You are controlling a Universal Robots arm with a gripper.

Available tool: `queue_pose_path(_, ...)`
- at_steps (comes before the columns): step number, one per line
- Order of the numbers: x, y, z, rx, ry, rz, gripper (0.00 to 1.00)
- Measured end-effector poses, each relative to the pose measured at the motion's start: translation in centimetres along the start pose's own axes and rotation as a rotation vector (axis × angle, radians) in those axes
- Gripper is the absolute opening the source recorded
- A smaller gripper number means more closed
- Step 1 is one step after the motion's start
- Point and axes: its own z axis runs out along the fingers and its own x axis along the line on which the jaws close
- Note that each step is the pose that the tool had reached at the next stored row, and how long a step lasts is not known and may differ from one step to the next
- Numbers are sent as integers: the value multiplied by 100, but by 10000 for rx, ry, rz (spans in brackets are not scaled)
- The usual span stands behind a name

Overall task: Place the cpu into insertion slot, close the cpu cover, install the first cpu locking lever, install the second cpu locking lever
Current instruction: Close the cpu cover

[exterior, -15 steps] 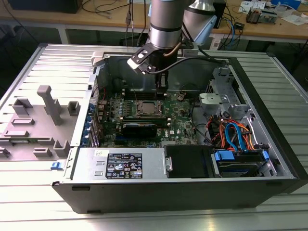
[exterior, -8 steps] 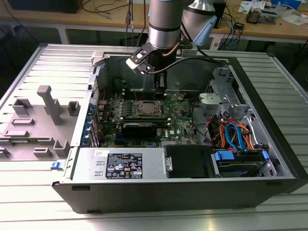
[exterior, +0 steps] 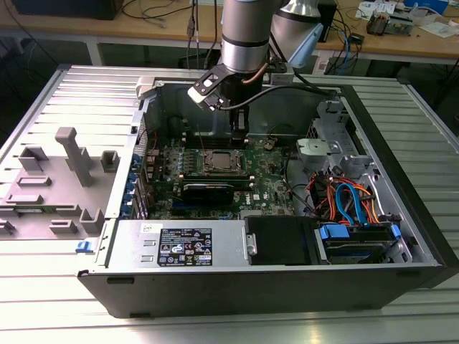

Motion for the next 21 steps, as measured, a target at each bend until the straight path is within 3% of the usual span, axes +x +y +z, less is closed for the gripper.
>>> queue_pose_path(5, 0, -37, 5, 0, 0, 0, 11)
queue_pose_path(11, 3, -150, 38, -1, 3, -16, 11)
queue_pose_path(15, 6, -192, 100, 0, 3, -35, 11)
queue_pose_path(21, 12, -337, 224, -6, 6, -144, 11)
